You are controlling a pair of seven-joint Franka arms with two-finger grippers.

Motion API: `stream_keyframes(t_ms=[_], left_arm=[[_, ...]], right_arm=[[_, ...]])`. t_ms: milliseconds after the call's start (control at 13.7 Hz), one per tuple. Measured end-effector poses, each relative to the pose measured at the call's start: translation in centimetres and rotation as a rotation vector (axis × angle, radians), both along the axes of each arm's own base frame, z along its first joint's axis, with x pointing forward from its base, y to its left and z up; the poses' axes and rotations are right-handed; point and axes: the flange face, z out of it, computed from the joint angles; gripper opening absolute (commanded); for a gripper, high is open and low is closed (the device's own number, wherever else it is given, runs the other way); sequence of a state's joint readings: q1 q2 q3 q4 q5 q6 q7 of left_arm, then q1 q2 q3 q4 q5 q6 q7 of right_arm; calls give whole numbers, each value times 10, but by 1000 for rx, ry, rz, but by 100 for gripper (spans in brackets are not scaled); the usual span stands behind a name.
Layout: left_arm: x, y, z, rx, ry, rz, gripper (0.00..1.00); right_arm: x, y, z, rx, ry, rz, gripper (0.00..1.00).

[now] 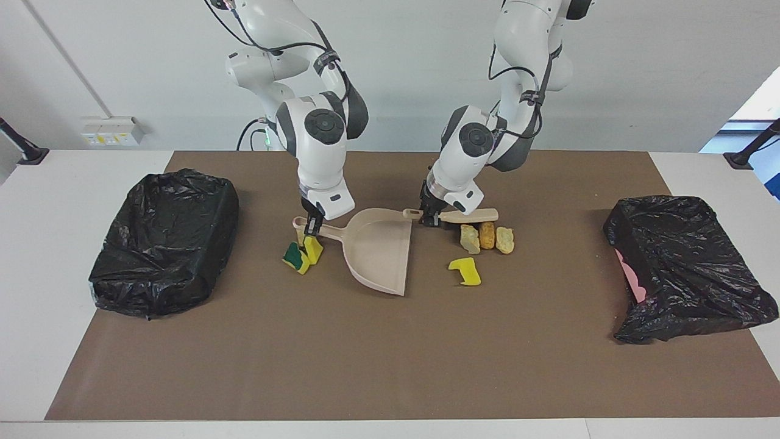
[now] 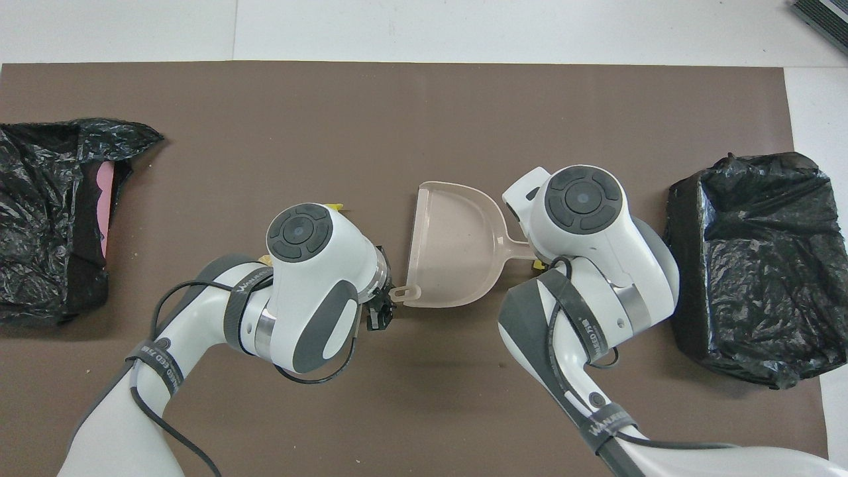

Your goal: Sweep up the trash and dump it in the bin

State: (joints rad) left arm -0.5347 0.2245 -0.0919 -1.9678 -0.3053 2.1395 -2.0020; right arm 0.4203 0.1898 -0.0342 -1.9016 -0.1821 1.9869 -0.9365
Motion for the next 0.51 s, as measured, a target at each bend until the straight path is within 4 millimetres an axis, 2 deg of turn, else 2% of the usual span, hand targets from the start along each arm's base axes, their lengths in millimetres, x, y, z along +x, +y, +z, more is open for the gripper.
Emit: stream_keyframes(t_ms=[291, 510], left_arm=[[-18, -5, 19, 14, 89, -172, 0], [-40, 3, 33, 23, 181, -335, 0]], right_arm=[[-8, 20, -4, 8, -22, -4, 0], [-12, 27, -10, 14, -37, -32, 0]])
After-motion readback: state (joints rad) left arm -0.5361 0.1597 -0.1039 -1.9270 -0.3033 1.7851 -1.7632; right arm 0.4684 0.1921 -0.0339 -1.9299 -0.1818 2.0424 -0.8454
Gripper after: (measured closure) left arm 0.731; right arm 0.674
